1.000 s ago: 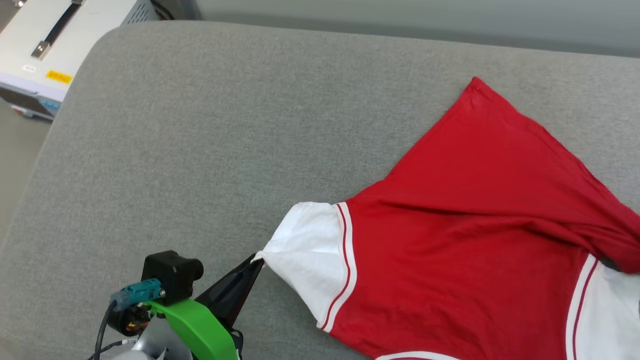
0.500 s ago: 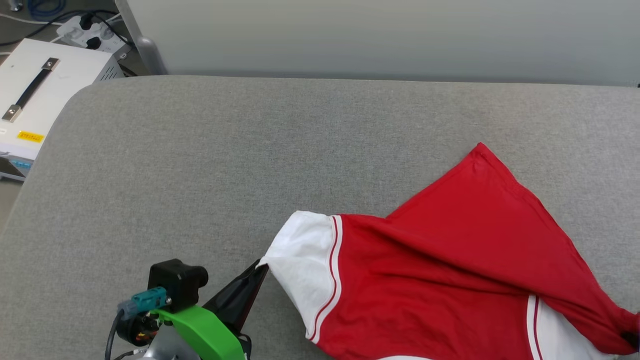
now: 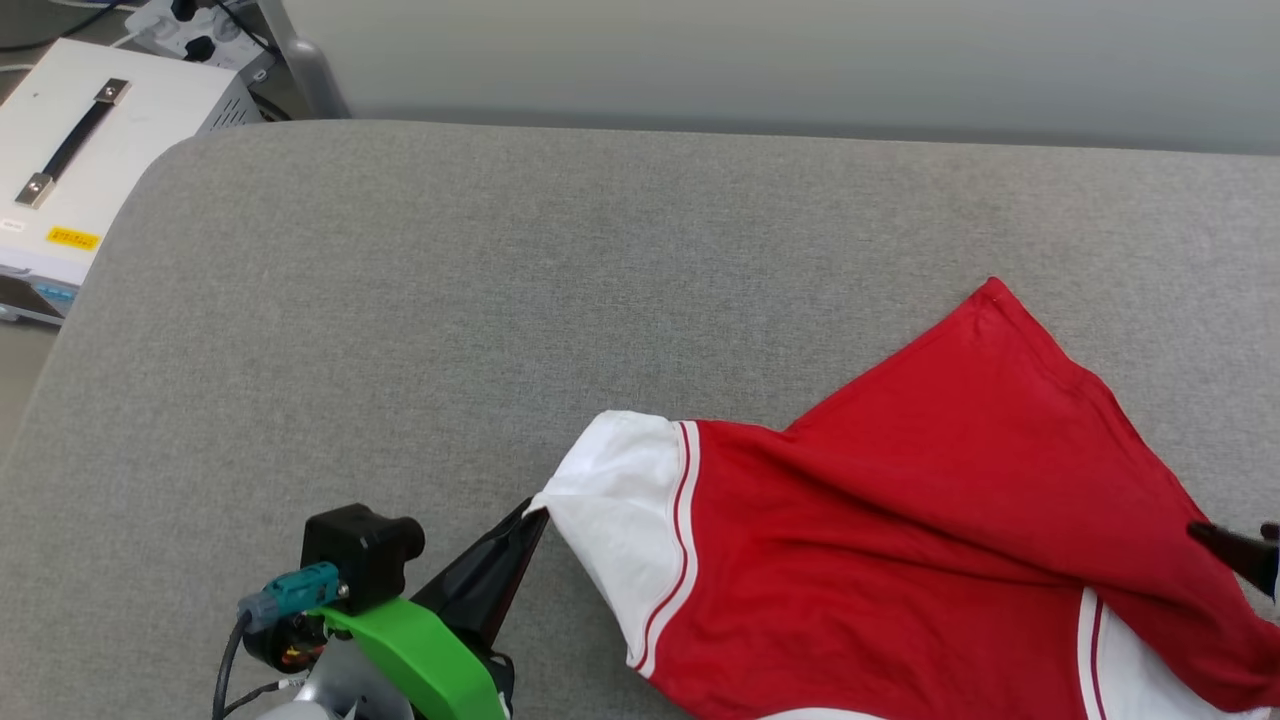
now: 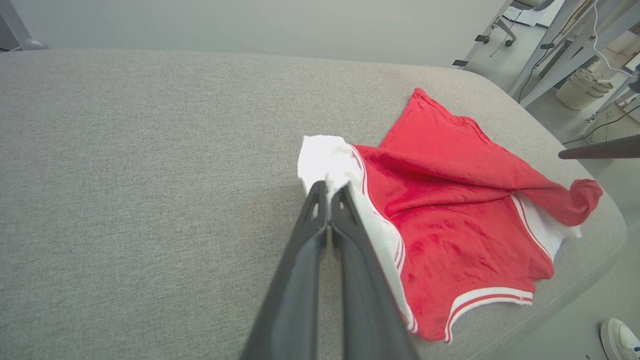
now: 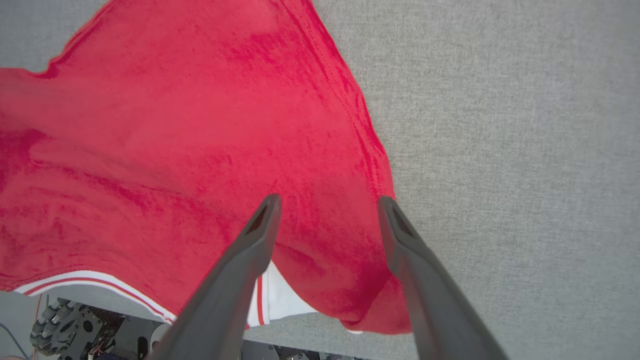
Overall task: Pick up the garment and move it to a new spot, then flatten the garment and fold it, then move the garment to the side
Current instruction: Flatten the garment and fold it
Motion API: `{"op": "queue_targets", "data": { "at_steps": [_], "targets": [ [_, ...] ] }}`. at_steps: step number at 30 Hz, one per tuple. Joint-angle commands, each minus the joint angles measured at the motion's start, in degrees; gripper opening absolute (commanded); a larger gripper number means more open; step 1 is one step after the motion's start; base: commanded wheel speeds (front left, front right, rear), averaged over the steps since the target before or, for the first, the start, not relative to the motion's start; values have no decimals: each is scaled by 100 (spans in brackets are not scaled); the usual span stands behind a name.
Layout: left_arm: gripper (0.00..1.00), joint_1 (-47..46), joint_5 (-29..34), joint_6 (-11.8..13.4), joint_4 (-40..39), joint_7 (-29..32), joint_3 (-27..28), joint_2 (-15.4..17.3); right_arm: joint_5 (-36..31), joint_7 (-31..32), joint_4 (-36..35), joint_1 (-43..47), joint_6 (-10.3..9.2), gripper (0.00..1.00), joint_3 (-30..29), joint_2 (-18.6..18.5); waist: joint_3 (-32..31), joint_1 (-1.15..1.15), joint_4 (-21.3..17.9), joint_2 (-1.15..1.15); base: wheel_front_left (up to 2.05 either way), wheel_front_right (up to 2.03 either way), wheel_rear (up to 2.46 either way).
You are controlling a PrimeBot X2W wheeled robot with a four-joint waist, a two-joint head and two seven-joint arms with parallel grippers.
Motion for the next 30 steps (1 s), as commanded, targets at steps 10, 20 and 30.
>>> {"op": "queue_targets", "data": {
  "at_steps": [10,20,30],
  "targets": [
    [0,-482,323,-63,-278,31,-44,-163,-221,471,-168,-1569,-4,100,365,-182,903,0,668,0,0,0,0],
    [0,-707,451,-171,-285,-25,-151,-460,-602,428,1070,-2698,-4,100,774,-472,1505,0,1290,0,0,0,0],
    [0,-802,472,-307,-76,-148,-238,-727,-759,347,1887,-2991,-4,100,1074,-761,1708,0,1604,0,0,0,0]
  ]
}}
